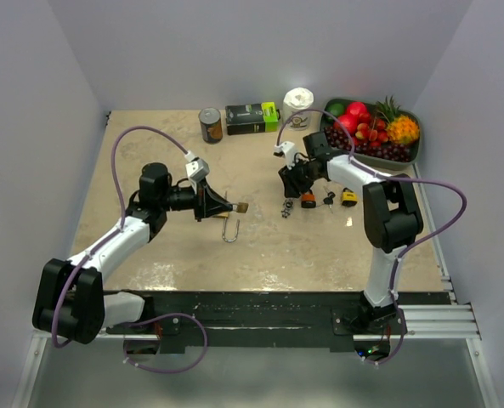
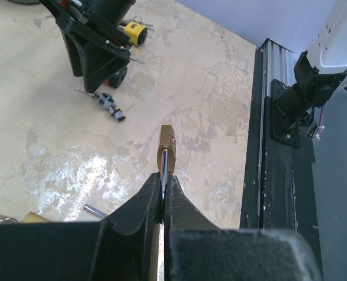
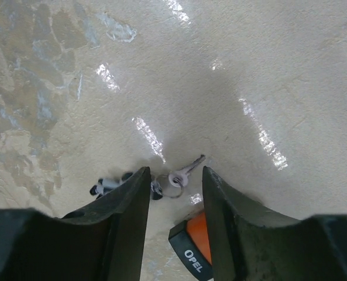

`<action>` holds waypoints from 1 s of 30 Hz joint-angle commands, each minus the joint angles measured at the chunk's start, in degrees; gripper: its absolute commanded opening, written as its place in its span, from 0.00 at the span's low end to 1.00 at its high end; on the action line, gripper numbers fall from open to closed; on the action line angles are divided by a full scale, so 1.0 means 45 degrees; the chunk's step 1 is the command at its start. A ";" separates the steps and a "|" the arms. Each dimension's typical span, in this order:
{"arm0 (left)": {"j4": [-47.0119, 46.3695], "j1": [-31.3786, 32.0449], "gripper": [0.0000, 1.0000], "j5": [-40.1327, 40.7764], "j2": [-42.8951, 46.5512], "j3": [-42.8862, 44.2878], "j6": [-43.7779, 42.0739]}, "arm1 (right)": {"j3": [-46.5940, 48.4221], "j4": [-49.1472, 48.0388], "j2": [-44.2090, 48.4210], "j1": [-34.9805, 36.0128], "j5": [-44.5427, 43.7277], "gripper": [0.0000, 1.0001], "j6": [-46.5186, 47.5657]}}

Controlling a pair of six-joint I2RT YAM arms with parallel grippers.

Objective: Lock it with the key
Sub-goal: Place the key at the center of the board, then place the lock at the center of the board.

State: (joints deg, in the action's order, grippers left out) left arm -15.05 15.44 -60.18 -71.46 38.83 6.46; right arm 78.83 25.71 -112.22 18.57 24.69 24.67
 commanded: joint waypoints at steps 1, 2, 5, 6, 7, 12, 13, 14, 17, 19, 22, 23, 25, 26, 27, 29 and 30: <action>-0.0308 -0.0092 0.00 0.0053 -0.0096 -0.0054 0.0009 | 0.0705 0.0126 0.0660 -0.0025 0.0001 0.47 0.0105; -0.0289 -0.0072 0.00 0.0150 -0.0193 -0.0035 0.0184 | 0.0764 0.0125 0.0816 -0.0044 0.0060 0.52 0.0105; 0.0431 -0.0072 0.00 0.0600 -0.0698 0.0276 0.0439 | 0.0803 -0.0031 0.1480 -0.0005 0.0411 0.60 0.0105; 0.0743 -0.0072 0.00 0.0678 -0.0895 0.0645 0.0517 | 0.0803 -0.0108 0.1849 0.0053 0.0606 0.63 0.0124; 0.1307 -0.0072 0.00 0.0795 -0.1148 0.0861 0.0750 | 0.0784 -0.0148 0.2027 0.0150 0.0743 0.64 0.0163; 0.2250 -0.0072 0.00 0.0796 -0.2672 0.2093 0.2350 | -0.0327 -0.1082 0.3549 0.1106 0.1077 0.81 0.0689; 0.2231 -0.0072 0.00 0.0719 -0.2984 0.2191 0.3069 | -0.0542 -0.1259 0.4132 0.1708 0.0941 0.82 0.0845; 0.2192 -0.0072 0.00 0.0582 -0.3103 0.2327 0.3424 | -0.1009 -0.1397 0.4351 0.2042 0.0843 0.82 0.1292; 0.1841 -0.0072 0.00 0.0269 -0.3358 0.2445 0.4500 | -0.1733 -0.1847 0.5053 0.3254 0.0472 0.83 0.2093; 0.1743 -0.0072 0.00 0.0249 -0.3358 0.2445 0.4910 | -0.2008 -0.1867 0.5192 0.4016 0.0122 0.83 0.2447; 0.1840 -0.0072 0.00 0.0307 -0.3339 0.2524 0.5379 | -0.2301 -0.2139 0.5349 0.4564 -0.0173 0.83 0.2760; 0.1840 -0.0072 0.00 0.0288 -0.3338 0.2524 0.5439 | -0.2322 -0.2275 0.5388 0.4662 -0.0174 0.82 0.2877; 0.1821 -0.0072 0.00 0.0230 -0.3261 0.2504 0.5498 | -0.2400 -0.2374 0.5349 0.4897 -0.0193 0.81 0.2937; 0.1782 -0.0072 0.00 0.0191 -0.3241 0.2446 0.5537 | -0.2439 -0.2471 0.5349 0.4955 -0.0212 0.80 0.3033; 0.1704 -0.0072 0.00 0.0171 -0.3221 0.2426 0.5557 | -0.2439 -0.2511 0.5291 0.5091 -0.0232 0.78 0.3092; 0.1645 -0.0072 0.00 0.0132 -0.3143 0.2368 0.5615 | -0.2575 -0.2802 0.5271 0.5190 -0.0291 0.76 0.3171; 0.1606 -0.0072 0.00 0.0112 -0.3124 0.2348 0.5616 | -0.2595 -0.2882 0.5251 0.5248 -0.0310 0.75 0.3248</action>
State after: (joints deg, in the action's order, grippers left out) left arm -5.54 15.42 -57.28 -86.85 47.83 29.04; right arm 67.55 17.65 -89.23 41.01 24.75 36.69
